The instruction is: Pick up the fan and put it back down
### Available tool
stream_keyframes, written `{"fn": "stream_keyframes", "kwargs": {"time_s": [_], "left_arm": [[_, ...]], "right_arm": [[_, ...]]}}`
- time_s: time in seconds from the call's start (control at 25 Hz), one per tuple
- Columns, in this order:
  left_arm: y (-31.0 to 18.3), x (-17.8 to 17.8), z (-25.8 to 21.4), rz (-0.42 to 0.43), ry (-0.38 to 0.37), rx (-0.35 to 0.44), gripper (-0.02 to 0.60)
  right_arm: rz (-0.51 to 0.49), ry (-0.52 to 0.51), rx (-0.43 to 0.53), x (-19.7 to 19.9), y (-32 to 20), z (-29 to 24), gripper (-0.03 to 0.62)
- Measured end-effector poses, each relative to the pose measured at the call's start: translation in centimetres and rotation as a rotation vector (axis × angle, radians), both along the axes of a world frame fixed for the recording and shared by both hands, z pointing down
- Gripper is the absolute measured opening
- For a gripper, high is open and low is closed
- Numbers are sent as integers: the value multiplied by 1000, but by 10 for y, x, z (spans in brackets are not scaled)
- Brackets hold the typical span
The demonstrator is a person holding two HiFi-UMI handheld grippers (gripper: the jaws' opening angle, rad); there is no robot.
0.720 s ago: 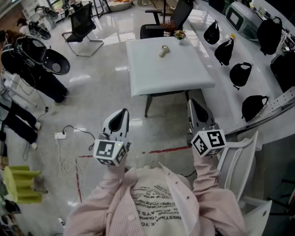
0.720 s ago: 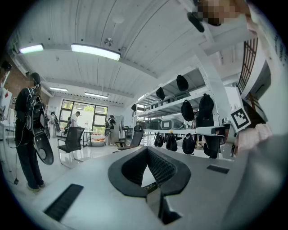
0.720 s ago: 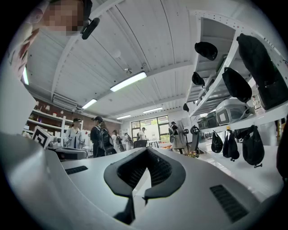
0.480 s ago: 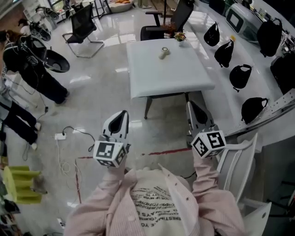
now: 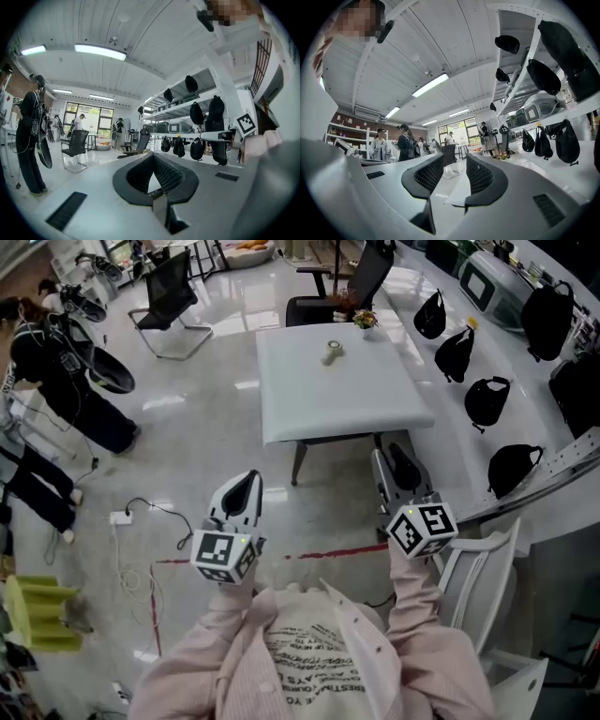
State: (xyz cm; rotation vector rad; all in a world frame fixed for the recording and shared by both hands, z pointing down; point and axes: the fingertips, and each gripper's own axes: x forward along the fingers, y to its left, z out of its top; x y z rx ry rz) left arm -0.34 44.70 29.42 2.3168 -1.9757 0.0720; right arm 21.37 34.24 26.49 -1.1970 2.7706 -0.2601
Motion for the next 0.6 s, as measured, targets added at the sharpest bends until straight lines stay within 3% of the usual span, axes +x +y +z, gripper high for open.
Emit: {"fn": "stream_keyframes", "kwargs": {"time_s": [0.2,0.6], "left_arm": [[2,7,3,-10,5,-1,2],[-4,19,6,-30,6,-15,2]], "right_arm": [[-21,-3,-17,0,-3,8,208],[-23,-6,-77,14,-18,26,230]]}}
